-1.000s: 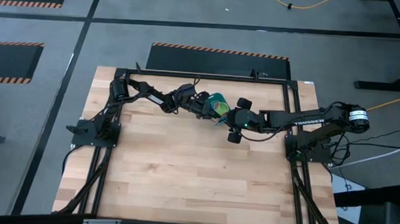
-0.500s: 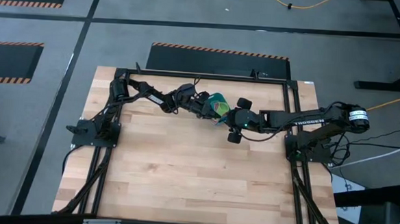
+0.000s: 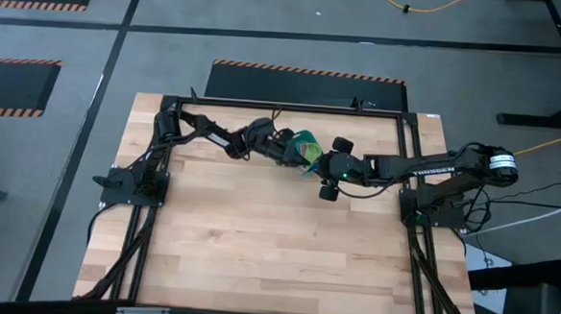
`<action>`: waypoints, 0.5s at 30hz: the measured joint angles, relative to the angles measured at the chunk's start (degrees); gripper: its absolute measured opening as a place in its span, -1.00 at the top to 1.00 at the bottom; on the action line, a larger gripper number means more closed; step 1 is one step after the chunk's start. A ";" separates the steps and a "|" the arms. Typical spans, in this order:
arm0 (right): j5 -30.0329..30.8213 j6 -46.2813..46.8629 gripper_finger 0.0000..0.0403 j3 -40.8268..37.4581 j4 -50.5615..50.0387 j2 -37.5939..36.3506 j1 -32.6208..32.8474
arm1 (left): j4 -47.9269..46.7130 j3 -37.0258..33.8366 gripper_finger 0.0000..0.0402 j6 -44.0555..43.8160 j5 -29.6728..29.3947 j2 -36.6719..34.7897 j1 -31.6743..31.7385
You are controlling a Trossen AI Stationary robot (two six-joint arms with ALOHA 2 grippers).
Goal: Nest measuring cups in basket
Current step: Put the nested measuring cups into the green bin
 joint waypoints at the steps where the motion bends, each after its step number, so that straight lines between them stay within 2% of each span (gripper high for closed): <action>1: 0.00 0.00 0.10 0.00 0.00 0.00 -0.01 | 0.00 0.00 0.10 0.01 -0.29 0.00 -0.12; 9: 0.00 0.02 0.10 0.00 0.00 0.00 -0.01 | -0.04 0.00 0.10 -0.49 -0.29 0.00 0.29; 15: -0.02 0.03 0.10 0.00 0.00 0.00 0.00 | -3.60 0.00 0.10 -1.92 0.62 -0.04 0.47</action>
